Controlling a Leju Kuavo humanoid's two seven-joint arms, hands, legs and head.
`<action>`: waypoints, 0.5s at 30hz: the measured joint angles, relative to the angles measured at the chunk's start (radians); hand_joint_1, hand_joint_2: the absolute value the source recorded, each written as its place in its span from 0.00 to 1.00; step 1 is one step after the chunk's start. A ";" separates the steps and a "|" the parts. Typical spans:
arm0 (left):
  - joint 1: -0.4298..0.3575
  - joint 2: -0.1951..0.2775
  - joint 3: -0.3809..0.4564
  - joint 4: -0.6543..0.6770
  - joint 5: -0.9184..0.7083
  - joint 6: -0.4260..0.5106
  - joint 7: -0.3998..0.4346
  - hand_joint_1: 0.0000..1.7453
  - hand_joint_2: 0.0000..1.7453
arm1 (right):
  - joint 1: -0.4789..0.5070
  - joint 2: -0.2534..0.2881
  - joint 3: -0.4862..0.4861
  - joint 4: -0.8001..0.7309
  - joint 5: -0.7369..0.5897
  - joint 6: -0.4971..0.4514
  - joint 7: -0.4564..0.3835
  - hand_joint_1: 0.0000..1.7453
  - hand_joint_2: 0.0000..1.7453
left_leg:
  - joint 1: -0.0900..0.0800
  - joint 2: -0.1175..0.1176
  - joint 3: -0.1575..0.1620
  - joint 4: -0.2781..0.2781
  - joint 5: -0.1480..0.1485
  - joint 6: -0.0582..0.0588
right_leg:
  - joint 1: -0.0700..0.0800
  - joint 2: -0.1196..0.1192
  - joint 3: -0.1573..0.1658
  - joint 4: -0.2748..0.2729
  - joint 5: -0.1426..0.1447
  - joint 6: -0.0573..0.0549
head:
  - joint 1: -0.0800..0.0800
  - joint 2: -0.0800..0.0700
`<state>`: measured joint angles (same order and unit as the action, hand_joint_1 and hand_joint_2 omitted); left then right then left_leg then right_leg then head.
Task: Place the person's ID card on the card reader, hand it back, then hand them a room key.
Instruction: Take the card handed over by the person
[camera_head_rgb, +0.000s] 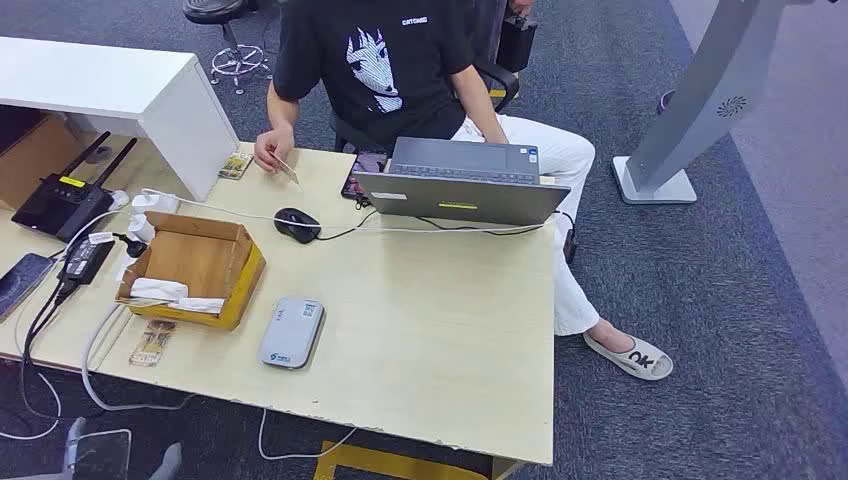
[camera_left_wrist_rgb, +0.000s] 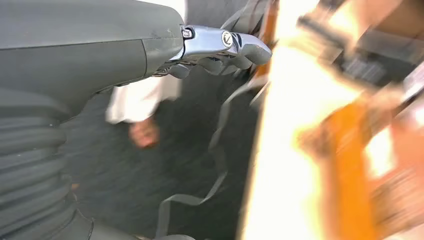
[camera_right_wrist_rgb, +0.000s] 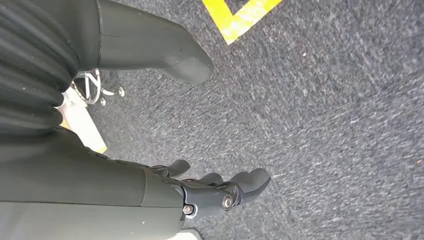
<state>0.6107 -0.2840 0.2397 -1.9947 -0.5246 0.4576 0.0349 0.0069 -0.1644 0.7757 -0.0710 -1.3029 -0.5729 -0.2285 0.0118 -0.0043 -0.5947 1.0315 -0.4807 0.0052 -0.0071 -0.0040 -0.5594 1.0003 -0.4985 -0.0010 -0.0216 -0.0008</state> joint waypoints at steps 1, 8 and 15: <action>-0.004 -0.001 0.007 -0.009 0.003 0.005 -0.009 0.00 1.00 | 0.000 0.000 0.004 0.001 -0.007 -0.003 0.000 0.00 1.00 | 0.000 0.000 0.000 0.000 0.000 0.000 | 0.000 0.000 0.000 0.000 0.000 0.000 | 0.000 0.000; -0.059 -0.014 0.090 -0.100 0.060 0.068 -0.164 0.00 1.00 | -0.005 0.002 0.057 0.015 -0.075 -0.031 0.000 0.00 1.00 | 0.000 0.000 0.000 0.000 0.000 0.000 | 0.000 0.000 0.000 0.000 0.000 0.000 | 0.000 0.000; -0.092 -0.024 0.203 -0.136 0.128 0.116 -0.375 0.00 1.00 | -0.008 0.017 0.123 0.030 -0.145 -0.061 0.016 0.00 1.00 | 0.000 0.000 0.000 0.000 0.000 0.000 | 0.000 0.000 0.001 0.000 0.000 0.000 | 0.000 0.000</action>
<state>0.5187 -0.3078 0.4428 -2.1309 -0.3962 0.5738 -0.3398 -0.0007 -0.1473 0.8984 -0.0412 -1.4481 -0.6341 -0.2130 0.0118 -0.0043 -0.5944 1.0314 -0.4808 0.0052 -0.0071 -0.0041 -0.5585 1.0003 -0.4987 -0.0010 -0.0215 -0.0008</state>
